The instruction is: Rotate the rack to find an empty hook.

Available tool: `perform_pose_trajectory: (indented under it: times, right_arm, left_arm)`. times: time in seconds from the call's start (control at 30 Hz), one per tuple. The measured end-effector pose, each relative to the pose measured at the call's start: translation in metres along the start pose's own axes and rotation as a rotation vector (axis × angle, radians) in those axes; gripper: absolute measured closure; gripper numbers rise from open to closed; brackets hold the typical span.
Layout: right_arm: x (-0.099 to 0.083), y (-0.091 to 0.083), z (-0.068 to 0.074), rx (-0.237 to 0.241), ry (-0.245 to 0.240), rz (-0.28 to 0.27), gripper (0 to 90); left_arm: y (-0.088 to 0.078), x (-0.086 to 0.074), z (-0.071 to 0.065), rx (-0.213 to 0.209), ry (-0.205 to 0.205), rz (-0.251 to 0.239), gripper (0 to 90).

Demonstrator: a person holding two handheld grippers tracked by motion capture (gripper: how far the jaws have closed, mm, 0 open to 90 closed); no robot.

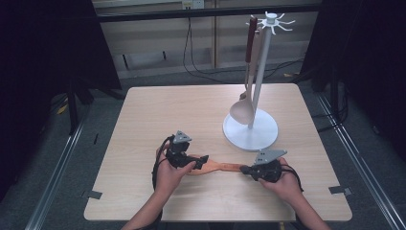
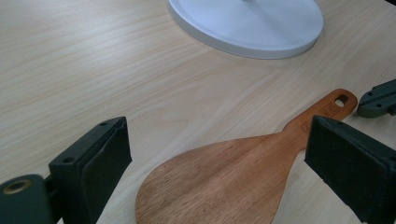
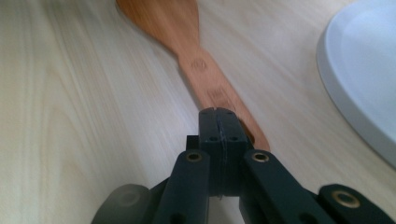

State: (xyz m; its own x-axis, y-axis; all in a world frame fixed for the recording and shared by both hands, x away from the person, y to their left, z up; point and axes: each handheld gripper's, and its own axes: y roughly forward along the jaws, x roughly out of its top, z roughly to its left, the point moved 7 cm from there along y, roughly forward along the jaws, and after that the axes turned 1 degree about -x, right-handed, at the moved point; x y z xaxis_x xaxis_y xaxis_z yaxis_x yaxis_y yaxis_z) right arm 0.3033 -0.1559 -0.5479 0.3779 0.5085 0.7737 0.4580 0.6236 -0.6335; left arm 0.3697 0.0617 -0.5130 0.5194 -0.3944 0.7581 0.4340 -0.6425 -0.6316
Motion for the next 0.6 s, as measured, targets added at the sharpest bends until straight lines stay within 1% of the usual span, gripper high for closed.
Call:
perform_pose_trajectory:
  times: [0.03,0.1,0.13,0.17,0.2,0.23,0.27,0.3,0.33,0.37,0.43,0.47,0.5,0.53,0.57,0.6]
  right_arm:
    - [-0.002,0.0,-0.001,-0.012,-0.002,0.012,90.0]
    - [-0.004,0.001,-0.003,-0.019,0.01,0.01,90.0]
    - [-0.004,0.001,-0.005,-0.034,0.018,0.011,90.0]
    - [-0.004,0.002,-0.007,-0.041,0.022,0.011,90.0]
    - [-0.004,0.002,-0.008,-0.044,0.03,0.011,90.0]
    - [-0.005,0.003,-0.009,-0.049,0.036,0.011,90.0]
    - [-0.005,0.004,-0.01,-0.05,0.041,0.012,89.7]
    - [-0.005,0.004,-0.01,-0.054,0.042,0.009,88.7]
    - [-0.004,0.003,-0.01,-0.044,0.045,-0.002,87.4]
    - [-0.003,0.002,-0.01,-0.04,0.062,-0.012,85.8]
    - [-0.003,-0.001,-0.011,-0.047,0.071,-0.016,81.0]
    - [-0.002,-0.004,-0.011,-0.047,0.09,-0.024,78.7]
    - [-0.002,-0.006,-0.012,-0.05,0.097,-0.033,76.0]
    - [-0.001,-0.009,-0.012,-0.047,0.114,-0.042,70.7]
    - [0.0,-0.011,-0.012,-0.045,0.127,-0.049,67.9]
    - [0.002,-0.014,-0.014,-0.054,0.144,-0.065,62.2]
  left_arm:
    - [0.001,-0.001,-0.001,0.001,-0.001,0.008,6.8]
    - [0.004,-0.002,-0.002,-0.002,0.008,0.018,6.8]
    - [0.005,-0.003,-0.003,0.002,0.026,0.032,7.1]
    - [0.006,-0.003,-0.005,-0.005,0.025,0.034,7.1]
    - [0.006,-0.003,-0.006,-0.008,0.025,0.033,7.2]
    - [0.007,-0.003,-0.006,-0.01,0.038,0.037,7.3]
    - [0.007,-0.002,-0.007,-0.013,0.032,0.033,7.4]
    - [0.007,-0.003,-0.007,-0.014,0.036,0.039,7.4]
    - [0.008,-0.003,-0.007,-0.017,0.035,0.04,7.5]
    - [0.008,-0.003,-0.007,-0.018,0.044,0.046,7.6]
    - [0.01,-0.003,-0.008,-0.024,0.042,0.046,7.6]
    - [0.01,-0.004,-0.008,-0.023,0.043,0.054,7.7]
    - [0.012,-0.004,-0.009,-0.03,0.046,0.054,8.0]
    - [0.012,-0.004,-0.01,-0.035,0.048,0.058,8.8]
    - [0.012,-0.004,-0.01,-0.038,0.057,0.063,8.9]
    - [0.013,-0.003,-0.012,-0.045,0.054,0.056,9.2]
